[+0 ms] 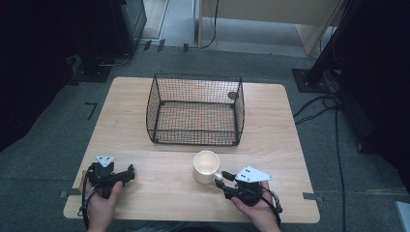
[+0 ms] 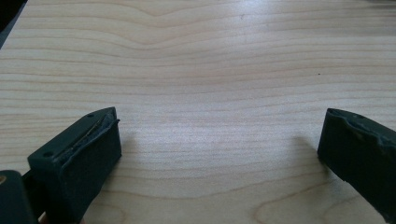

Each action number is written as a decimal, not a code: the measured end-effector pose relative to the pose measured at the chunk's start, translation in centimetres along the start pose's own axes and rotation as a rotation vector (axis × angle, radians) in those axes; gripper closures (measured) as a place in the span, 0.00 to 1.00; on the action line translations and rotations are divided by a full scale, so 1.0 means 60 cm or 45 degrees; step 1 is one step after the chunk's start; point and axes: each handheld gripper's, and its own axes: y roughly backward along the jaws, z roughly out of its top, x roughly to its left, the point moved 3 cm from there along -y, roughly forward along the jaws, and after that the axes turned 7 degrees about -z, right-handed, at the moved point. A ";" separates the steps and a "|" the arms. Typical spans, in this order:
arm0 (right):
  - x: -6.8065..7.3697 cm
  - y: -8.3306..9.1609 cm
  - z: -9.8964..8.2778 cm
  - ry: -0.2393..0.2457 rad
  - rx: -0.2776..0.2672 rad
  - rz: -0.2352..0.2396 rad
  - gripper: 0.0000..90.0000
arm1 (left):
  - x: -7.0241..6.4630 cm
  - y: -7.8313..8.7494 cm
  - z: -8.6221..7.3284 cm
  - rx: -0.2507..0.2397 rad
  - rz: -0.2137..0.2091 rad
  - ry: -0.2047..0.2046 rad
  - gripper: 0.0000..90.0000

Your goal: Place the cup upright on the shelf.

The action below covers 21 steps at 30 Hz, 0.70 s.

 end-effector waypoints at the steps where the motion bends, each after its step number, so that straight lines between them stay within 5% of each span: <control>1: 0.001 -0.003 -0.001 0.004 0.006 -0.005 0.71 | 0.000 0.000 0.000 0.000 0.000 0.000 0.00; 7: -0.001 -0.020 -0.004 0.003 0.053 -0.028 0.85 | 0.000 0.000 0.000 0.001 -0.001 -0.002 0.00; 11: 0.000 -0.021 -0.001 0.035 0.076 -0.006 0.88 | 0.000 0.000 0.000 0.000 -0.001 -0.002 0.00; 16: 0.008 -0.022 0.002 0.117 0.086 -0.051 0.89 | 0.000 0.000 0.000 0.001 -0.001 -0.002 0.00; 21: -0.001 -0.014 0.010 0.107 0.058 -0.046 0.90 | 0.000 0.000 0.000 0.001 -0.001 -0.002 0.00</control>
